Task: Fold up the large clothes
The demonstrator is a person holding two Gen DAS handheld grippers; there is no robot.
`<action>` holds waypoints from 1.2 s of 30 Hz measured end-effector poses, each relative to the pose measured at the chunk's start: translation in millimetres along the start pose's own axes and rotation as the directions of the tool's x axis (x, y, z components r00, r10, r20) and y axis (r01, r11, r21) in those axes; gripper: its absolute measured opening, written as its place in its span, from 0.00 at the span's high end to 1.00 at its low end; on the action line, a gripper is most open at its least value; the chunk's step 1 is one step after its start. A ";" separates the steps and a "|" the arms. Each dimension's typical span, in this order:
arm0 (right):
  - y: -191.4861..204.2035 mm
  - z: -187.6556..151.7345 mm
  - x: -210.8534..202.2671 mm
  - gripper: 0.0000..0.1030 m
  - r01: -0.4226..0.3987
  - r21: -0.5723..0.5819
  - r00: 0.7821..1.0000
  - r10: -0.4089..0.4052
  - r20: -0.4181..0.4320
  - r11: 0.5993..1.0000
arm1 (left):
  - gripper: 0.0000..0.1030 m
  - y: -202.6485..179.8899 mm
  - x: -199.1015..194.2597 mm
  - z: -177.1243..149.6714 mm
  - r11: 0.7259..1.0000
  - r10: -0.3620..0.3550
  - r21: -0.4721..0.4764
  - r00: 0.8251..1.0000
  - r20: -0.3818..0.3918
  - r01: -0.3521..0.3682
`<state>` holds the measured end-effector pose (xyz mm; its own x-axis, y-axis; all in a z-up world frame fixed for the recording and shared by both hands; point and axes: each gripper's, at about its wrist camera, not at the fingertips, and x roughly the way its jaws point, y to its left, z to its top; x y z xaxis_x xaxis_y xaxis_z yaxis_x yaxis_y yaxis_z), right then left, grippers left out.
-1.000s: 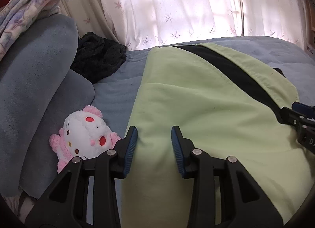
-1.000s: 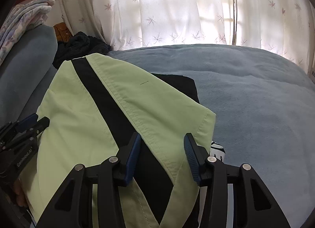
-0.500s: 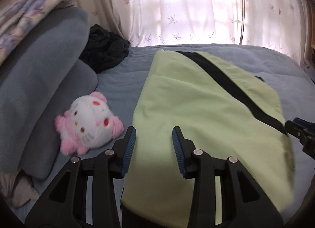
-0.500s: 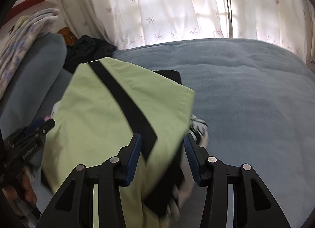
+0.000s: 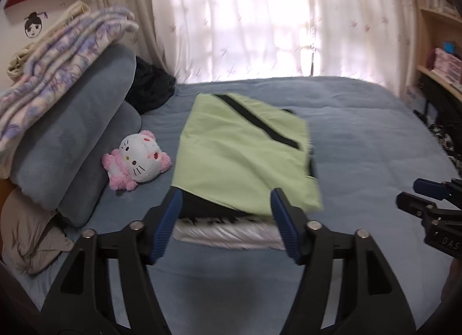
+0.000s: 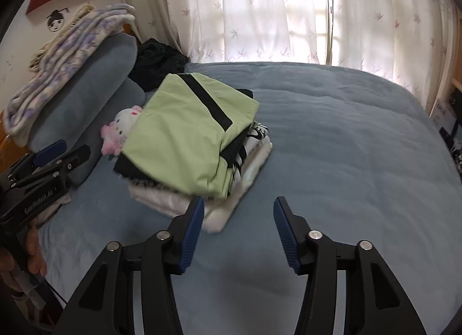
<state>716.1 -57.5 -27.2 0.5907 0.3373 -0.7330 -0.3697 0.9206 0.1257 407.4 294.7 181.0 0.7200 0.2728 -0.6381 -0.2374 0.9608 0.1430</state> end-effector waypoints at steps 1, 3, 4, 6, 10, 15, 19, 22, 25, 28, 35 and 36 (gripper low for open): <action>0.2 -8.8 -19.2 0.43 0.009 -0.010 1.000 -0.009 0.009 1.000 | 0.31 -8.2 -21.7 -5.1 1.000 -0.008 0.000 1.000 0.016 0.008; 2.8 -32.0 -68.8 0.43 0.020 -0.028 0.999 -0.019 0.029 0.999 | 0.27 -26.4 -65.8 -17.3 0.999 -0.040 -0.001 0.998 0.047 0.040; 1.3 -38.5 -80.5 0.43 0.022 -0.034 0.999 -0.021 0.033 0.999 | 0.26 -33.6 -81.2 -22.3 0.999 -0.049 0.002 0.997 0.058 0.049; -2.0 -60.9 -132.8 0.42 0.025 -0.035 0.999 -0.024 0.039 0.999 | 0.25 -50.9 -117.0 -33.9 0.997 -0.075 0.006 0.994 0.084 0.075; -15.5 -111.7 -243.8 0.37 0.041 -0.032 0.998 -0.039 0.056 0.999 | 0.21 -84.6 -175.4 -58.8 0.991 -0.124 -0.028 0.986 0.109 0.128; -33.2 -169.8 -331.7 0.32 0.056 -0.022 0.995 -0.054 0.084 0.998 | 0.21 -125.7 -229.2 -94.7 0.979 -0.189 -0.064 0.978 0.084 0.195; -48.7 -213.5 -367.6 0.30 0.059 0.015 0.996 -0.060 0.073 0.998 | 0.21 -151.6 -253.6 -123.4 0.978 -0.199 -0.056 0.978 0.059 0.202; -61.6 -252.7 -386.1 0.28 0.049 0.054 0.996 -0.053 0.065 0.997 | 0.21 -165.4 -267.9 -146.6 0.978 -0.200 -0.055 0.978 0.051 0.203; -72.0 -288.2 -392.2 0.25 0.044 0.086 0.997 -0.050 0.062 0.995 | 0.21 -174.8 -280.8 -173.2 0.981 -0.184 -0.055 0.981 0.067 0.188; -78.9 -325.9 -402.7 0.23 0.050 0.114 0.995 -0.059 0.077 0.992 | 0.21 -184.9 -288.9 -203.9 0.981 -0.184 -0.056 0.982 0.051 0.187; -85.6 -400.6 -427.1 0.17 0.063 0.163 0.990 -0.082 0.112 0.985 | 0.20 -205.6 -293.0 -261.2 0.979 -0.195 -0.055 0.981 0.010 0.195; -86.9 -411.2 -430.2 0.16 0.071 0.172 0.989 -0.092 0.118 0.982 | 0.20 -209.3 -294.6 -270.3 0.979 -0.195 -0.057 0.981 0.007 0.195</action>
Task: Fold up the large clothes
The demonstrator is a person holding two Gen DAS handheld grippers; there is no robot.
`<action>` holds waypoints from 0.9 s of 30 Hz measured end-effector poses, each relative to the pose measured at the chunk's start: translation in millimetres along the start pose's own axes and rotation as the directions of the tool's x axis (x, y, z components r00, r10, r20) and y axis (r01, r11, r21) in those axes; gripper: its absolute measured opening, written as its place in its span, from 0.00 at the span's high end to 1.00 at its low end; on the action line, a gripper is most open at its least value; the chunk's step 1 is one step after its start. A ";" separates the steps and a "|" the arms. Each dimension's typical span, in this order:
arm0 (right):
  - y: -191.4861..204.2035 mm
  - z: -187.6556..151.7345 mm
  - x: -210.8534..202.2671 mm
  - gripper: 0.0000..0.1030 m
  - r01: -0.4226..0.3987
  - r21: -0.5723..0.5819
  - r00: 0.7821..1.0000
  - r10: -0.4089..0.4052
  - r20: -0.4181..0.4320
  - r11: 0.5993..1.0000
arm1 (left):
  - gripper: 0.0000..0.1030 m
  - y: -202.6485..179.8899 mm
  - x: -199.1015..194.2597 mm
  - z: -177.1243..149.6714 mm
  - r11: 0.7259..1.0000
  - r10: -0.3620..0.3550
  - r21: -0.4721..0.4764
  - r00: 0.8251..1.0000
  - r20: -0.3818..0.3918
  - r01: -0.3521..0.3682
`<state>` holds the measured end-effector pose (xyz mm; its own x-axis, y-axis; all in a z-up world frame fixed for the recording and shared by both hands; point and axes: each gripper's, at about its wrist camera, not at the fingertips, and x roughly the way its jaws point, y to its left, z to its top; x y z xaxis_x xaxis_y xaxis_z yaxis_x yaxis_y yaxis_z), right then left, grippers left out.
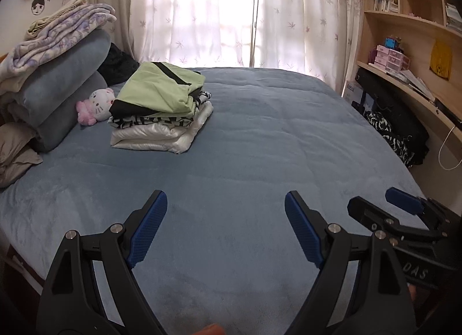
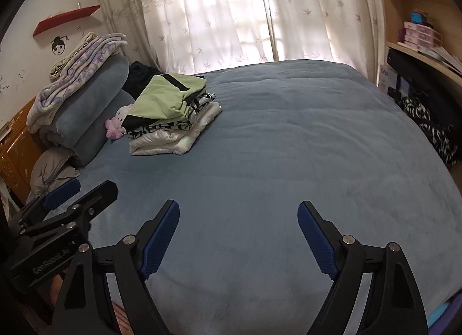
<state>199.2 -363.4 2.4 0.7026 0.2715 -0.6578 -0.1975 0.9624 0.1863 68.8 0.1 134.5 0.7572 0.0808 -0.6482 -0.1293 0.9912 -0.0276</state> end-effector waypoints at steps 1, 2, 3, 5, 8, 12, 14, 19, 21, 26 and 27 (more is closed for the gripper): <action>-2.7 -8.3 -3.1 0.16 0.009 0.010 1.000 -0.009 0.004 1.000 | 0.20 3.4 3.2 -2.2 1.000 -0.006 -0.005 1.000 -0.008 0.006; -5.0 -14.4 -5.6 0.15 0.012 0.018 1.000 -0.012 0.004 1.000 | 0.20 3.0 5.3 -9.4 1.000 -0.015 -0.016 1.000 -0.024 0.015; -7.6 -22.1 -8.1 0.15 0.012 0.027 1.000 -0.012 0.002 1.000 | 0.20 2.9 8.4 -16.3 0.999 -0.027 -0.025 0.999 -0.043 0.026; -11.2 -33.3 -10.4 0.14 0.014 0.029 1.000 -0.013 -0.011 0.999 | 0.20 7.9 19.6 -21.4 0.999 -0.028 -0.033 0.997 -0.074 0.026; -14.0 -47.9 -9.0 0.13 0.026 0.004 0.999 -0.026 -0.041 1.000 | 0.20 13.5 33.3 -27.7 1.000 -0.015 -0.026 0.994 -0.108 0.012; -20.9 -59.4 -8.5 0.13 0.022 0.017 0.998 -0.021 -0.055 1.000 | 0.20 15.1 46.7 -35.3 1.000 -0.005 -0.020 0.991 -0.134 0.002; -25.5 -64.2 -8.8 0.13 0.021 0.027 0.998 -0.019 -0.062 0.999 | 0.20 19.0 54.1 -32.2 1.000 -0.006 -0.017 0.989 -0.149 0.004; -34.0 -57.2 0.2 0.13 0.017 0.043 0.997 -0.013 -0.072 0.999 | 0.20 21.2 64.3 -27.6 1.000 -0.003 -0.013 0.987 -0.159 0.001; -34.6 -50.2 6.1 0.13 0.013 0.048 0.997 -0.009 -0.077 0.999 | 0.20 21.2 66.3 -28.3 1.000 -0.005 -0.011 0.987 -0.162 0.003; -34.8 -46.2 12.5 0.13 0.014 0.045 0.997 -0.011 -0.082 0.999 | 0.20 24.2 70.7 -27.7 1.000 -0.006 -0.012 0.985 -0.175 0.004; -33.9 -44.9 13.4 0.13 0.015 0.044 0.997 -0.011 -0.082 0.999 | 0.20 24.6 70.7 -27.6 1.000 -0.004 -0.014 0.985 -0.175 0.002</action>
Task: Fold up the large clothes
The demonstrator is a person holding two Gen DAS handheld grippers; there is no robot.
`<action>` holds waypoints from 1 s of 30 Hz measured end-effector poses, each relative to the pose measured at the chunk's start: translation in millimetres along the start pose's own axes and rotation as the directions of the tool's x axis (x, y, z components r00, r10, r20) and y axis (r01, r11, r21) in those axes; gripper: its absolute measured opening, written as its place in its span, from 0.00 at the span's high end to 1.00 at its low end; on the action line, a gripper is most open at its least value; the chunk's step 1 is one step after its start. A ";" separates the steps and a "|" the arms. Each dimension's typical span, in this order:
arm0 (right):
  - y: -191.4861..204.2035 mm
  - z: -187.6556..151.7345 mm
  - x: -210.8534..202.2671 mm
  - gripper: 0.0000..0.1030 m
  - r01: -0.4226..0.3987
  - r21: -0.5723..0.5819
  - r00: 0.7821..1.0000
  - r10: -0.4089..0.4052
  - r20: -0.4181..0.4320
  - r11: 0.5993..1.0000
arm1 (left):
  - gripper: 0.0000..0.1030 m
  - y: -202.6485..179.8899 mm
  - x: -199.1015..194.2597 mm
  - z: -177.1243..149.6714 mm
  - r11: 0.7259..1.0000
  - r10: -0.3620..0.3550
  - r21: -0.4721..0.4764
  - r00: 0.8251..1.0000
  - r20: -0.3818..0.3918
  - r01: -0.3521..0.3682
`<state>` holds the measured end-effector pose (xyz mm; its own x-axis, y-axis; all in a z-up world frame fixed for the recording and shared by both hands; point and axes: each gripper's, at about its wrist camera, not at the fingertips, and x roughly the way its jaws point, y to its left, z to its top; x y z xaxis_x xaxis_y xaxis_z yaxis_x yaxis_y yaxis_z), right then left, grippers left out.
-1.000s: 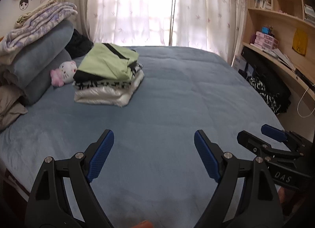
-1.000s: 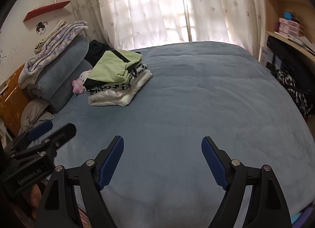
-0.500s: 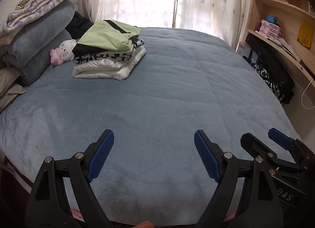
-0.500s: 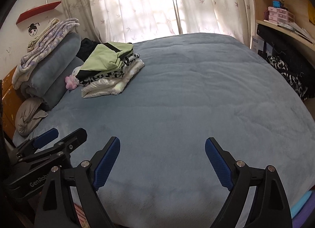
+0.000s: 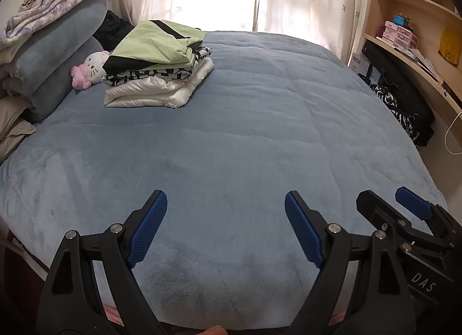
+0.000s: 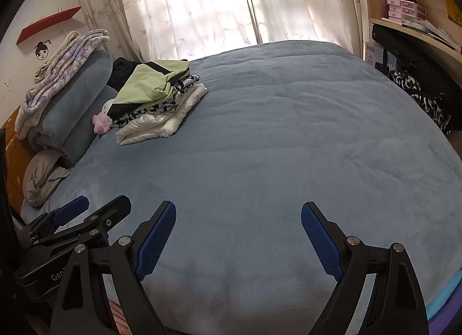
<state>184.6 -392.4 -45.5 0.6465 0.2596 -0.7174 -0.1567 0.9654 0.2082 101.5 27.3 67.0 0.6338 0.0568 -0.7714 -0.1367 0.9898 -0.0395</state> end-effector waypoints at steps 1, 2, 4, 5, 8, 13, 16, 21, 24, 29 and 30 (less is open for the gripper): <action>0.3 -0.1 0.5 0.13 0.000 0.000 1.000 0.000 -0.001 1.000 | 0.20 0.0 -0.8 -0.1 1.000 0.002 0.000 1.000 0.002 -0.002; 0.2 -0.2 0.9 0.13 -0.002 -0.001 1.000 0.002 -0.001 1.000 | 0.20 0.5 -0.3 0.4 1.000 0.004 -0.001 1.000 0.003 -0.004; 0.6 -0.3 1.2 0.13 -0.001 -0.001 1.000 0.001 -0.001 1.000 | 0.20 0.8 -0.9 -0.2 1.000 0.009 0.000 1.000 0.007 -0.009; 1.0 0.3 1.6 0.13 0.000 0.000 1.000 0.000 -0.003 1.000 | 0.20 1.3 -1.0 -1.0 1.000 0.010 0.002 1.000 0.008 -0.010; 2.2 1.0 2.1 0.13 0.001 0.002 1.000 -0.001 -0.004 1.000 | 0.20 1.8 0.0 -1.6 1.000 0.009 -0.003 1.000 0.002 -0.009; 2.2 1.0 3.1 0.13 0.002 0.002 1.000 -0.002 -0.002 1.000 | 0.20 2.9 0.1 -1.9 1.000 0.012 -0.005 1.000 0.000 -0.012; 0.4 2.1 4.7 0.13 -0.001 0.000 1.000 0.001 -0.005 1.000 | 0.20 3.4 0.4 -2.1 1.000 0.014 -0.006 1.000 0.000 -0.014; -0.1 1.9 4.8 0.13 0.000 0.002 1.000 0.000 -0.006 1.000 | 0.20 3.4 2.3 -3.9 1.000 0.020 -0.006 1.000 -0.003 -0.020; 0.0 -0.4 6.4 0.13 0.002 0.006 1.000 -0.002 -0.008 1.000 | 0.20 2.3 3.5 -4.5 1.000 0.022 -0.008 1.000 -0.009 -0.022; -0.3 -1.5 7.9 0.13 0.004 0.007 1.000 -0.003 -0.007 1.000 | 0.20 3.3 3.5 -6.5 1.000 0.024 -0.010 1.000 -0.011 -0.024; -1.2 -1.2 7.9 0.13 0.002 0.006 1.000 -0.002 -0.008 1.000 | 0.20 3.6 3.6 -7.1 1.000 0.025 -0.011 1.000 -0.011 -0.025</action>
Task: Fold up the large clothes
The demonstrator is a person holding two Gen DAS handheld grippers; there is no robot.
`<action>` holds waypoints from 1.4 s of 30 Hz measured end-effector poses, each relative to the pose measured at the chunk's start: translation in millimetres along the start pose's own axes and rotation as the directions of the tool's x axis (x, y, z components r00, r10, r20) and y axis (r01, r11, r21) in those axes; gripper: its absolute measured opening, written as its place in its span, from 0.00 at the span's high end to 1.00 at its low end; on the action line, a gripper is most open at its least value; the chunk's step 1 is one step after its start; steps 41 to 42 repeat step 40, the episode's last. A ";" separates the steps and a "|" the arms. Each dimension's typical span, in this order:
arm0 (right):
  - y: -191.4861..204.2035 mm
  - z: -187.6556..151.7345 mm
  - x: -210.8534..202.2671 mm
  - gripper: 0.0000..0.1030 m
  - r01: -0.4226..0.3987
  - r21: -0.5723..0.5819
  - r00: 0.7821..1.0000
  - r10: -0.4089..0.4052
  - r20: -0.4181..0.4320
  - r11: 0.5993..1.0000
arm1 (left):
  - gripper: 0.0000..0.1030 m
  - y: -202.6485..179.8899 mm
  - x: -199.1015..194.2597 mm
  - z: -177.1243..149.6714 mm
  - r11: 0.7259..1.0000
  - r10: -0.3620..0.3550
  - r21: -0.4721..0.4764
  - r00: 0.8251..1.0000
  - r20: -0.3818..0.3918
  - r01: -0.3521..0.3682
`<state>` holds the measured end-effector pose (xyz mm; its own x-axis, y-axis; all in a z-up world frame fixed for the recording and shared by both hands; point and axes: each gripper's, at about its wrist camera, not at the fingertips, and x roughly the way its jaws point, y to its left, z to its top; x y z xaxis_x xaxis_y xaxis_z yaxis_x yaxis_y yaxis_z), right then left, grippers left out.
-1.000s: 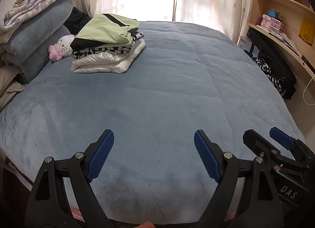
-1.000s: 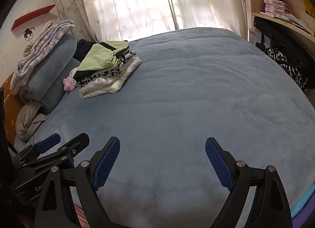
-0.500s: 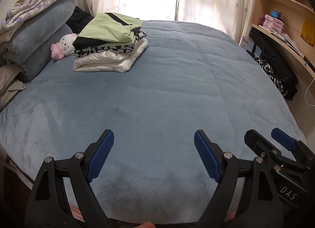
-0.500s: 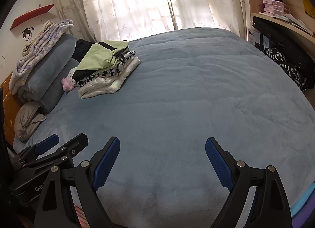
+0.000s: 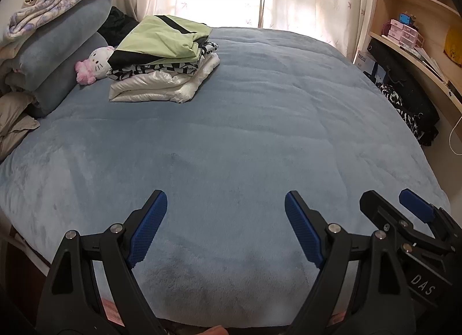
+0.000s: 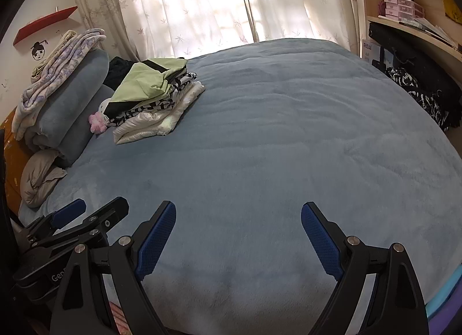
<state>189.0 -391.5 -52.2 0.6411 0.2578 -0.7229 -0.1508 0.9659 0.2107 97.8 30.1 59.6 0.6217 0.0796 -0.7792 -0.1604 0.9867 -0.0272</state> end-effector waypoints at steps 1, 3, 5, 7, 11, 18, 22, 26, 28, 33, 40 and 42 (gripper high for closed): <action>0.2 -0.1 0.4 0.13 0.000 0.000 1.000 0.000 0.000 1.000 | 0.20 0.3 0.2 -0.7 1.000 0.001 0.000 1.000 0.000 -0.001; 0.1 0.0 0.3 0.13 -0.002 0.001 1.000 0.002 -0.001 1.000 | 0.20 0.0 0.6 -1.3 1.000 0.005 0.000 1.000 -0.001 -0.005; 1.1 -0.2 0.4 0.13 -0.001 0.000 1.000 0.001 0.000 1.000 | 0.20 -0.4 1.1 -2.0 1.000 0.009 0.001 1.000 -0.002 -0.009; 1.1 -1.3 0.8 0.13 0.000 0.000 1.000 0.000 0.001 1.000 | 0.20 -1.1 1.7 -2.6 1.000 0.012 0.000 1.000 -0.004 -0.012; 2.3 -2.3 1.4 0.13 -0.002 0.003 1.000 0.002 0.000 1.000 | 0.20 -0.5 1.8 -3.0 1.000 0.015 0.001 1.000 -0.005 -0.015; 2.8 -2.5 2.0 0.13 0.000 0.002 1.000 0.000 0.001 1.000 | 0.20 -0.2 -0.7 -4.6 1.000 0.023 0.004 1.000 0.001 -0.023; 3.8 -2.8 2.5 0.13 -0.002 0.004 1.000 0.002 0.001 1.000 | 0.20 -0.6 -1.2 -5.0 1.000 0.022 0.003 1.000 0.001 -0.022; 8.9 -6.9 4.3 0.13 0.000 0.007 1.000 0.000 0.000 1.000 | 0.20 -0.6 -1.5 -5.7 1.000 0.022 0.003 1.000 -0.001 -0.022; 9.6 -8.0 4.8 0.13 -0.001 0.008 1.000 0.001 -0.001 1.000 | 0.20 -0.5 -1.9 -6.1 1.000 0.023 0.003 1.000 -0.002 -0.023; 12.2 -10.6 6.5 0.13 0.000 0.011 1.000 0.000 -0.004 1.000 | 0.21 -0.4 -1.8 -7.5 1.000 0.026 0.003 1.000 -0.006 -0.026; 13.1 -12.3 8.3 0.13 0.003 0.011 1.000 -0.003 -0.007 1.000 | 0.20 0.3 0.7 -9.0 1.000 0.030 0.003 0.999 -0.015 -0.030; 13.1 -12.3 8.3 0.13 0.003 0.011 1.000 -0.003 -0.007 1.000 | 0.20 0.3 0.7 -9.0 1.000 0.030 0.003 0.999 -0.015 -0.030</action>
